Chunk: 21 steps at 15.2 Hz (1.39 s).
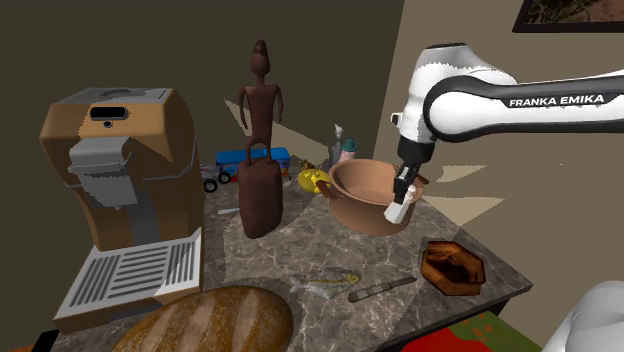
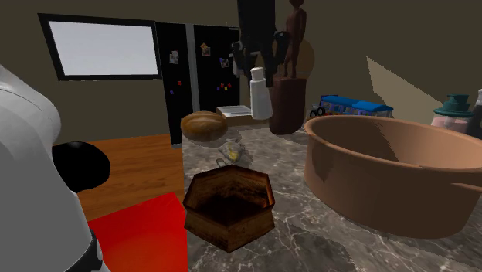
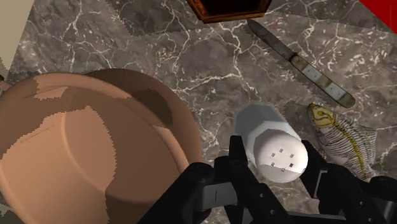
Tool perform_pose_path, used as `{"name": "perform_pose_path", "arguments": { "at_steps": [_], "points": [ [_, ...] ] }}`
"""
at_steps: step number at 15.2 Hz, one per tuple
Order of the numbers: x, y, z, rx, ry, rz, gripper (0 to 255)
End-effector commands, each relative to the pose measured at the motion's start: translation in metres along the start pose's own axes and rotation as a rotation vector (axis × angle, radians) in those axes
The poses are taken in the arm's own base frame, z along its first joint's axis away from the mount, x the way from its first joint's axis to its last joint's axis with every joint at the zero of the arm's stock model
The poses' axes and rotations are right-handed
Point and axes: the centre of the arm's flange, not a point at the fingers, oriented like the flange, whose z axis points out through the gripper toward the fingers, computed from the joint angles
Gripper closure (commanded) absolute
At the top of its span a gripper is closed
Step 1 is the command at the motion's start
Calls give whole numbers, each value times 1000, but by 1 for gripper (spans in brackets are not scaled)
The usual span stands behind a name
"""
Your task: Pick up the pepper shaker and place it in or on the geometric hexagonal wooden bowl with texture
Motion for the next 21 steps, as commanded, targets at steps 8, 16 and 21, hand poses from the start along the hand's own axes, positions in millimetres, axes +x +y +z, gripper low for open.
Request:
{"name": "perform_pose_path", "arguments": {
  "at_steps": [8,16,21],
  "points": [
    [-114,35,-7,1,0,0,255],
    [-165,49,12,1,0,0,255],
    [-166,46,38,1,0,0,255]
  ]
}}
